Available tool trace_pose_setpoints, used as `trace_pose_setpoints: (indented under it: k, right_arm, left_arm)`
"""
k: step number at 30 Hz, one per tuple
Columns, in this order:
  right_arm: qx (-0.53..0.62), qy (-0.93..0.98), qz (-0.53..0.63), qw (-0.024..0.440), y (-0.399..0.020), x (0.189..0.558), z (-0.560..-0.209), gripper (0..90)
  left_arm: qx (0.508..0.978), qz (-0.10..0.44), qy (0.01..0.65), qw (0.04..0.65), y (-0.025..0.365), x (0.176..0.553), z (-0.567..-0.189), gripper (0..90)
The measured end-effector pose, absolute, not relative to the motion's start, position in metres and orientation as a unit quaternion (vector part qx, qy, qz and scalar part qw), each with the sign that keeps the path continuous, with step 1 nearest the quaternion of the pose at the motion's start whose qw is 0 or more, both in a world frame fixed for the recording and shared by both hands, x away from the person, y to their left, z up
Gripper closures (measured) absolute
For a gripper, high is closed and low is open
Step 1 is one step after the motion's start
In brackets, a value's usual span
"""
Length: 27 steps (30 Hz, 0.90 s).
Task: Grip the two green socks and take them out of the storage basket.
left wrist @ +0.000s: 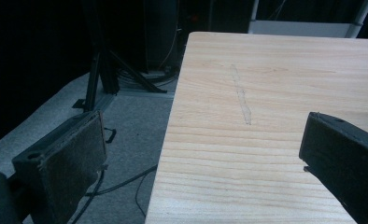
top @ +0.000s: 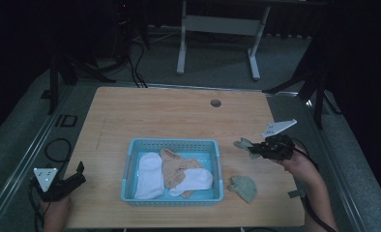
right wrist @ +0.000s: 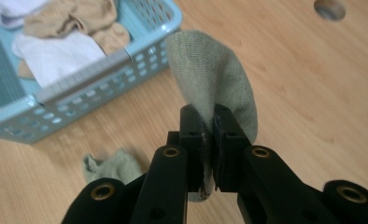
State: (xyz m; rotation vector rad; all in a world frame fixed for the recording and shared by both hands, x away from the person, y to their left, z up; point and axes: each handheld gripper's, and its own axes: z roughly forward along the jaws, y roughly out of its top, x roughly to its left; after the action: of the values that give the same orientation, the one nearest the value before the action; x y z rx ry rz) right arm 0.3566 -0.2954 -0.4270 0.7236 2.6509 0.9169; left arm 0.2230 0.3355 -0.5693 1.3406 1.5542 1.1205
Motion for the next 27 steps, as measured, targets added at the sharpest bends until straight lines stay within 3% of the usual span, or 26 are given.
trace_pose_setpoints:
  k: [14, 27]
  right_arm:
    - [0.296, 0.903, 0.295, 0.102, -0.314, 0.367, -0.484, 83.8]
    - [0.309, 0.907, 0.279, 0.067, -0.304, 0.368, -0.523, 82.4]
  left_arm:
    - [0.527, 0.441, 0.612, 0.391, 0.335, 0.223, -0.569, 0.3]
    - [0.527, 0.441, 0.612, 0.391, 0.336, 0.223, -0.569, 0.4]
